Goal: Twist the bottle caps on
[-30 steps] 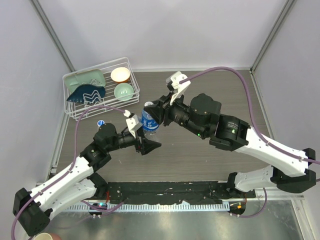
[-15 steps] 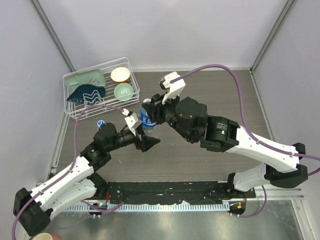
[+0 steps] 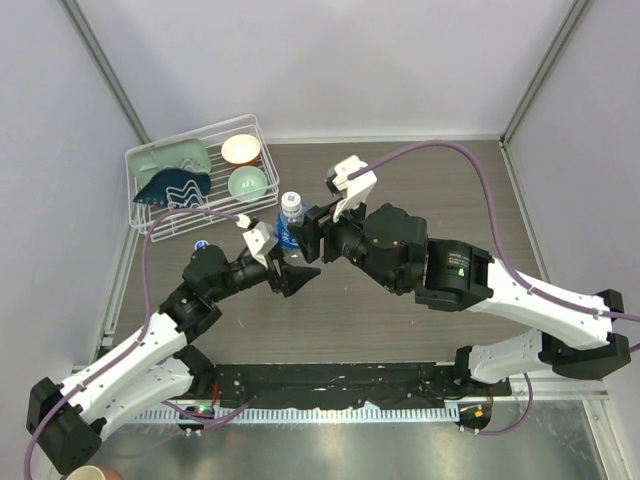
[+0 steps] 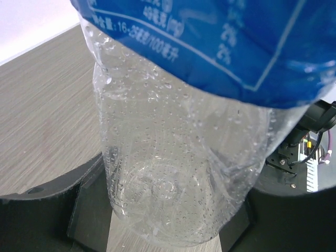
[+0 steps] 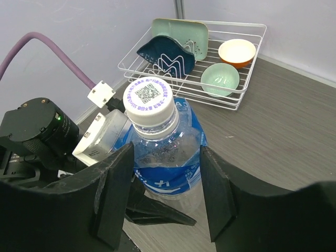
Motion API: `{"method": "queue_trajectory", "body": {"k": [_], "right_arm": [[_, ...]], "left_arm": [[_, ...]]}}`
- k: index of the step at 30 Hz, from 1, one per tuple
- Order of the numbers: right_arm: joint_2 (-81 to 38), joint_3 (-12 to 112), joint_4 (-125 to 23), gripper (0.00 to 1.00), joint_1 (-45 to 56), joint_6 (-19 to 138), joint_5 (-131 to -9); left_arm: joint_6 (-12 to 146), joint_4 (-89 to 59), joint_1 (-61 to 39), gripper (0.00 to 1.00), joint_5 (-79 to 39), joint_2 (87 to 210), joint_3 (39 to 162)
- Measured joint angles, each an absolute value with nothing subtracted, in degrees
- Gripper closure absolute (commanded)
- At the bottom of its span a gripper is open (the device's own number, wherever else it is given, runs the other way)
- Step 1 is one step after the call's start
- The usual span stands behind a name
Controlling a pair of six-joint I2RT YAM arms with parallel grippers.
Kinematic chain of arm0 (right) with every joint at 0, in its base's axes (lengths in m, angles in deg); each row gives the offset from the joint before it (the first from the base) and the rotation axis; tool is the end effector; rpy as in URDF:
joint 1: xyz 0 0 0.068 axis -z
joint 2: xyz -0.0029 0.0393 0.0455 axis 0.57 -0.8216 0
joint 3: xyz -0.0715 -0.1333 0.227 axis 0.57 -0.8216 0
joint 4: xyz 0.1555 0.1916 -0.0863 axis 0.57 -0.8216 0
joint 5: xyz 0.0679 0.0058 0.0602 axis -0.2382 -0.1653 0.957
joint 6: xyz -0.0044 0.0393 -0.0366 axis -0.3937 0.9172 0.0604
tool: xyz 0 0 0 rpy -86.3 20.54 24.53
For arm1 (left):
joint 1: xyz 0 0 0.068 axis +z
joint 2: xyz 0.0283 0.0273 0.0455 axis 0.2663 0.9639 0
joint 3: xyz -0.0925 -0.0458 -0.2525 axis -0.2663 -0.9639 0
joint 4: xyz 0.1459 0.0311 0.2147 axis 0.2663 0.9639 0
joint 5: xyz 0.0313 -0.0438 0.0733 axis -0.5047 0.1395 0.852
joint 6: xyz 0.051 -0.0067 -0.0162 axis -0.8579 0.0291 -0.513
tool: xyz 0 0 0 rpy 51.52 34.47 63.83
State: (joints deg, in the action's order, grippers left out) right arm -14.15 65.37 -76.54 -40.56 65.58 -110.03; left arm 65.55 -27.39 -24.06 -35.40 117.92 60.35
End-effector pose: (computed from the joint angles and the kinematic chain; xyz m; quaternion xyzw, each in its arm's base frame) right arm 0.0850 0.2502 0.4819 -0.2244 0.7156 0.2854 0.5968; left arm 0.1388 -0.1331 0.3058 0.3181 0.6226 -0.4231 0.5763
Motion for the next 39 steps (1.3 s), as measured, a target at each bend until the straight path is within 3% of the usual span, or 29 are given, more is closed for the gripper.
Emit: {"method": "queue_trajectory", "body": {"k": [11,16,21,31,39], "right_arm": [[-14.00,70.35,-81.89,0.34,-40.69,62.07,-106.84],[-12.23,76.23,-86.96,0.23,-40.88,55.66,-98.62],[-11.29,83.79,-90.37,0.21,-38.92,51.01,-89.22],[-18.57,92.60,-94.42,0.22,-13.08,49.13,-49.49],[-23.29,93.17,-95.47,0.23,-9.48,48.19,-25.47]], "left_arm": [[65.72,-30.71,-23.88,1.00,-36.73,117.29,60.35],[65.72,-31.80,-23.78,1.00,-41.06,115.89,60.46],[65.75,-31.69,-23.82,1.00,-46.28,115.94,60.83],[64.63,-31.54,-27.21,1.00,-54.59,117.86,60.90],[65.20,-31.47,-27.95,1.00,-58.18,118.14,60.90]]}}
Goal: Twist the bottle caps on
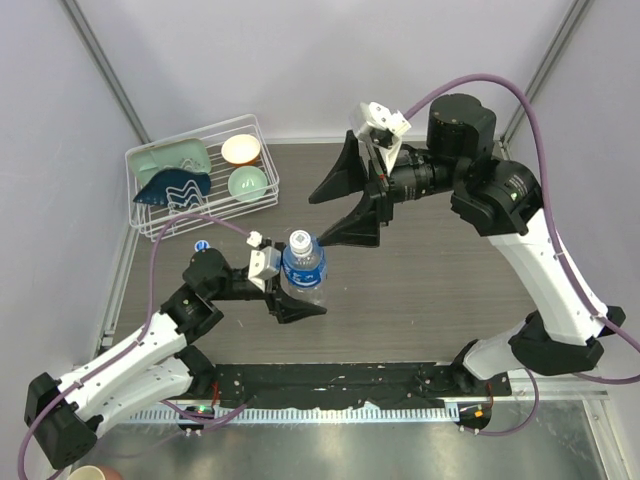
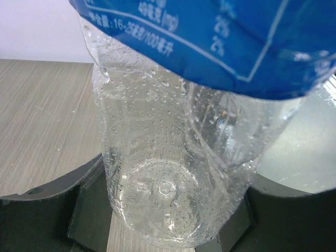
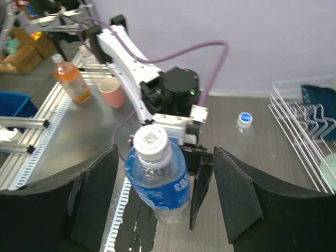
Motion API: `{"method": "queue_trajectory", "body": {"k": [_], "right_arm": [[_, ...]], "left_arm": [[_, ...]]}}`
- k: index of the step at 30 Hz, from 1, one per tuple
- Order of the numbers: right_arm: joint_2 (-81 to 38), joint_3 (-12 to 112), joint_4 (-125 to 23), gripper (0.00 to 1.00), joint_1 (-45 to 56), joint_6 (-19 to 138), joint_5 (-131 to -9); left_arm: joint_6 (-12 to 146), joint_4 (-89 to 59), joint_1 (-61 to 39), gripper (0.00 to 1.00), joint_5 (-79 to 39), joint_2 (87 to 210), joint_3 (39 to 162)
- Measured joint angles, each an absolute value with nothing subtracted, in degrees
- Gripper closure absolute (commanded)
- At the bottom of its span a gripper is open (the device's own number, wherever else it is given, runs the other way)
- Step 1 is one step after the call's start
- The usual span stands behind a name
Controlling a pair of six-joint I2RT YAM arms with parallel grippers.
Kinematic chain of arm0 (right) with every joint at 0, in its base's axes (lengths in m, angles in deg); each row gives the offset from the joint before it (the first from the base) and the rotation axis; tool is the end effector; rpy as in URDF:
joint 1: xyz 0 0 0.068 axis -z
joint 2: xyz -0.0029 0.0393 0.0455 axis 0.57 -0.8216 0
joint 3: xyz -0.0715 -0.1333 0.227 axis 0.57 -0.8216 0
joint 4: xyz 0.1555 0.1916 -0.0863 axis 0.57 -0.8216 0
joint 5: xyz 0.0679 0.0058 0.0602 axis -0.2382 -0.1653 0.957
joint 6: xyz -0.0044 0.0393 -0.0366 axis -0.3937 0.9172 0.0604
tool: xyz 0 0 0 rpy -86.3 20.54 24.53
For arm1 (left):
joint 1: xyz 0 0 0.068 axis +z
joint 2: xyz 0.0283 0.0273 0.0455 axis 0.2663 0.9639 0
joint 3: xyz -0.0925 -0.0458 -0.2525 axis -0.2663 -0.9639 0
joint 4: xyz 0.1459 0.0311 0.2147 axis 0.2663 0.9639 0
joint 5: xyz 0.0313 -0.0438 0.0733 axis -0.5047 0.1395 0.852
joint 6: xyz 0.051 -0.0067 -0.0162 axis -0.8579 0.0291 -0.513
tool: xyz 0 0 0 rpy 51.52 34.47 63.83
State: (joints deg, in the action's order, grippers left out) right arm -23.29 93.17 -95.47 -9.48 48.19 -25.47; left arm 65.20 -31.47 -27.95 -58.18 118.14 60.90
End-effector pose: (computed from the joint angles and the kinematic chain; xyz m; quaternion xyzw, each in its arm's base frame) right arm 0.1545 0.1898 0.5536 -0.5442 0.5001 0.5133 0.4362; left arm 0.1158 -0.1451 0.3154 0.4606 0.5030 -0.5408 0.4923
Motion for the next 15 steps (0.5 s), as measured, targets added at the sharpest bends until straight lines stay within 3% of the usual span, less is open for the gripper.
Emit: {"method": "queue_trajectory", "body": {"k": [15], "right_arm": [[-21.98,85.26,-83.07,0.25,-9.39,51.88,-12.33]], "left_arm": [[65.86,-31.45,-28.72,1.00,-60.69,119.45,60.90]]}}
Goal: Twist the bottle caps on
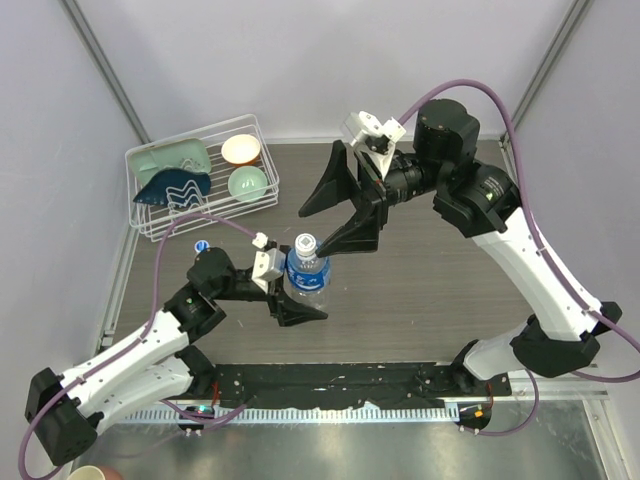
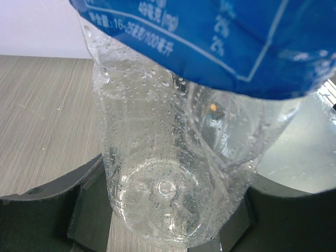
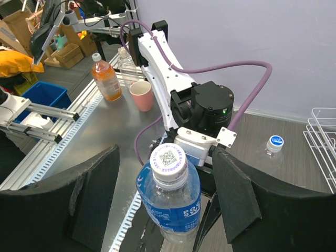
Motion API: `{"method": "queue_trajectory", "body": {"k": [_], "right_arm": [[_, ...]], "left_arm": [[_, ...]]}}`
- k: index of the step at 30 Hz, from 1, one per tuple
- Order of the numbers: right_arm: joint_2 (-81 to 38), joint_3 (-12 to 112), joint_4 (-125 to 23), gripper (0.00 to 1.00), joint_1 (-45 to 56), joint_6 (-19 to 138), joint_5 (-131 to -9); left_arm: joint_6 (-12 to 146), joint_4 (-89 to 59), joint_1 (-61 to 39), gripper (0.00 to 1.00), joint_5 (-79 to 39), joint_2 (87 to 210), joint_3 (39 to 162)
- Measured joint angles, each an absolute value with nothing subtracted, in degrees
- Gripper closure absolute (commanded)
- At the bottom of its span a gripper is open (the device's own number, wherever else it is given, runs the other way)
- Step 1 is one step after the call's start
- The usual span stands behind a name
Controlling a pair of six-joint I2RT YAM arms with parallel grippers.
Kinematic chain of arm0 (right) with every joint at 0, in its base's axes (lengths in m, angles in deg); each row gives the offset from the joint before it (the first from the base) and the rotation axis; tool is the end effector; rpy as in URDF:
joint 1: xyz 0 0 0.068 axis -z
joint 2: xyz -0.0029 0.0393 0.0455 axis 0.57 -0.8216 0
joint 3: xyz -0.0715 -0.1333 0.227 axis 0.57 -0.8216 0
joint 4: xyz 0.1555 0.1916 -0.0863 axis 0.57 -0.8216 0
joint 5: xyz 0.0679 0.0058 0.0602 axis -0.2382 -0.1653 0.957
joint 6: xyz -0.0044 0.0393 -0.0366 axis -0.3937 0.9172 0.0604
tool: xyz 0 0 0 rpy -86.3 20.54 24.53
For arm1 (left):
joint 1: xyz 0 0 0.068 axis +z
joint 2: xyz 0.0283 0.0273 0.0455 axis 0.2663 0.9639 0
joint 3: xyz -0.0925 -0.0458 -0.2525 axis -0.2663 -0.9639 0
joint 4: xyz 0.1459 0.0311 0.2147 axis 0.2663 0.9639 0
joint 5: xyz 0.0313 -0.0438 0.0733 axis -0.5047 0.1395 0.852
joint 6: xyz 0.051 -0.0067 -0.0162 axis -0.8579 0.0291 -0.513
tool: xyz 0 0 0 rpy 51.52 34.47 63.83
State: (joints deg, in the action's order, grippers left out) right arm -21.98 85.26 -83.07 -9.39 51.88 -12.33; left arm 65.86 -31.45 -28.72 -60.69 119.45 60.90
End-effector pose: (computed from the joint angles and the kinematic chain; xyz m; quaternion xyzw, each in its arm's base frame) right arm 0.1584 0.1989 0.5428 -0.5787 0.4191 0.5781 0.3940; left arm 0.1155 -0.1498 0.3114 0.4727 0.5009 -0.5557 0.4656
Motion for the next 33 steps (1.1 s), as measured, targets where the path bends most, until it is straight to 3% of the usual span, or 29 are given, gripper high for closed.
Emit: {"method": "queue_trajectory", "body": {"k": [18,26,33], "right_arm": [[-22.35,77.89,-72.08,0.38,-9.39,58.17,-9.16],[-21.41,74.13,-67.88,0.55,-9.39,61.10,-8.29],[-20.84,72.12,-64.06,0.63,-9.39,63.84,-7.83]], "left_arm": [[66.03,-31.43,-28.82,1.00,-60.62,120.11,60.90],[66.05,-31.41,-28.82,1.00,-60.16,120.55,61.18],[66.10,-31.47,-28.82,1.00,-59.53,120.57,61.23]]}}
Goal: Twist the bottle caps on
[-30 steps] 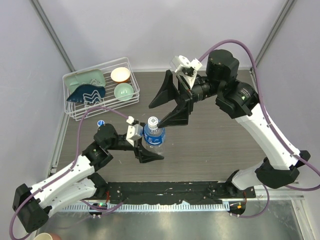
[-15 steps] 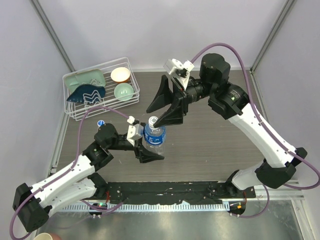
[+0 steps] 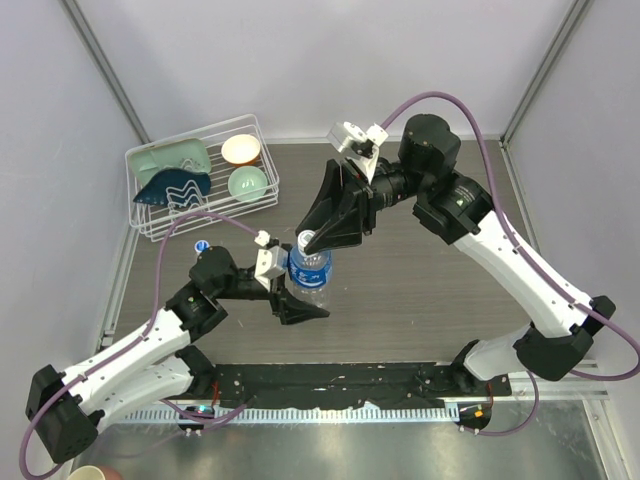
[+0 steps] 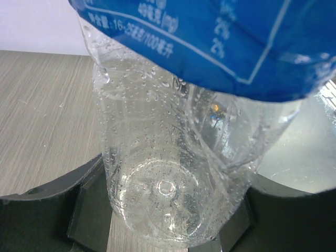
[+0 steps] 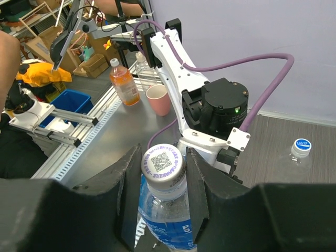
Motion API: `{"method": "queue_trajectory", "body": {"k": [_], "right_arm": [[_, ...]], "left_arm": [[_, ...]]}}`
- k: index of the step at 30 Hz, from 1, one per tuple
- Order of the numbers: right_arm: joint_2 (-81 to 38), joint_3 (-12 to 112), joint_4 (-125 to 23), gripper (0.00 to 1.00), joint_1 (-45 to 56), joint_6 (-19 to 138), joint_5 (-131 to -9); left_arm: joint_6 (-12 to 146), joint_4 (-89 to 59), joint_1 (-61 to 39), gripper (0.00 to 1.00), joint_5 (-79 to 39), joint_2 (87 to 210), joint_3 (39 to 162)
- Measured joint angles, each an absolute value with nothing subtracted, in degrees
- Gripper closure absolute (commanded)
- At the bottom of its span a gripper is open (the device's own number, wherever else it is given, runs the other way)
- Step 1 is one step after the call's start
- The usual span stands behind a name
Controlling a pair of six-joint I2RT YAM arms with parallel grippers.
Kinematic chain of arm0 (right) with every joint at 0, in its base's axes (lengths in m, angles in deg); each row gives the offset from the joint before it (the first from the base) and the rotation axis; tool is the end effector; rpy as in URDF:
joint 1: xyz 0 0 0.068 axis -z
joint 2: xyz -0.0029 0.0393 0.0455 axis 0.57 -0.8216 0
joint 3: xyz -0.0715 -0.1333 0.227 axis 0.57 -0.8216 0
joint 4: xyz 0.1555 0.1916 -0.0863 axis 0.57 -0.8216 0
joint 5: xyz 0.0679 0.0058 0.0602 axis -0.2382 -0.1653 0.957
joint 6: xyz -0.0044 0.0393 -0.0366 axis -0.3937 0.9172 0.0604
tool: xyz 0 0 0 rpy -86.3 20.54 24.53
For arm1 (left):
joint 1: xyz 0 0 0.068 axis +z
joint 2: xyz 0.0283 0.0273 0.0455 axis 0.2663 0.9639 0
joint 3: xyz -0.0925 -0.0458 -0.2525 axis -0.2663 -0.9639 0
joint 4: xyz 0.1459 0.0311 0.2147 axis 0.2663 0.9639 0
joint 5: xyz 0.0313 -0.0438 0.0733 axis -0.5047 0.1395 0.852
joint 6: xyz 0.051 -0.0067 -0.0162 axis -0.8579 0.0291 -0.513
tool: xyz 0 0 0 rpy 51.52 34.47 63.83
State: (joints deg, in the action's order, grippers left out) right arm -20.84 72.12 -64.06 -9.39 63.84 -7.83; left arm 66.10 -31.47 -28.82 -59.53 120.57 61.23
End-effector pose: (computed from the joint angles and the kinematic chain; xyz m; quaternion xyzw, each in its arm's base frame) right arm 0.1749 0.2164 0.5106 -0.5624 0.4143 0.6241 0.3501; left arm 0.1187 -0.1527 0.3102 0.4660 0.5110 -0.5528 0.4649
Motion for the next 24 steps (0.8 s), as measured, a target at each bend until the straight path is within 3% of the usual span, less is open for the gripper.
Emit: {"method": "queue_trajectory", "body": {"k": [15,24], "right_arm": [[-20.08,68.69,-61.35,0.72,-6.61,68.67,-9.47],[-18.04,69.04,-71.12,0.80,-6.48,62.26,-17.36]], "left_arm": [[67.52,-29.51,-28.02,1.00,-57.06,120.61,61.23],[67.36,-27.06,-27.23,1.00,-54.98,120.98,61.23]]}}
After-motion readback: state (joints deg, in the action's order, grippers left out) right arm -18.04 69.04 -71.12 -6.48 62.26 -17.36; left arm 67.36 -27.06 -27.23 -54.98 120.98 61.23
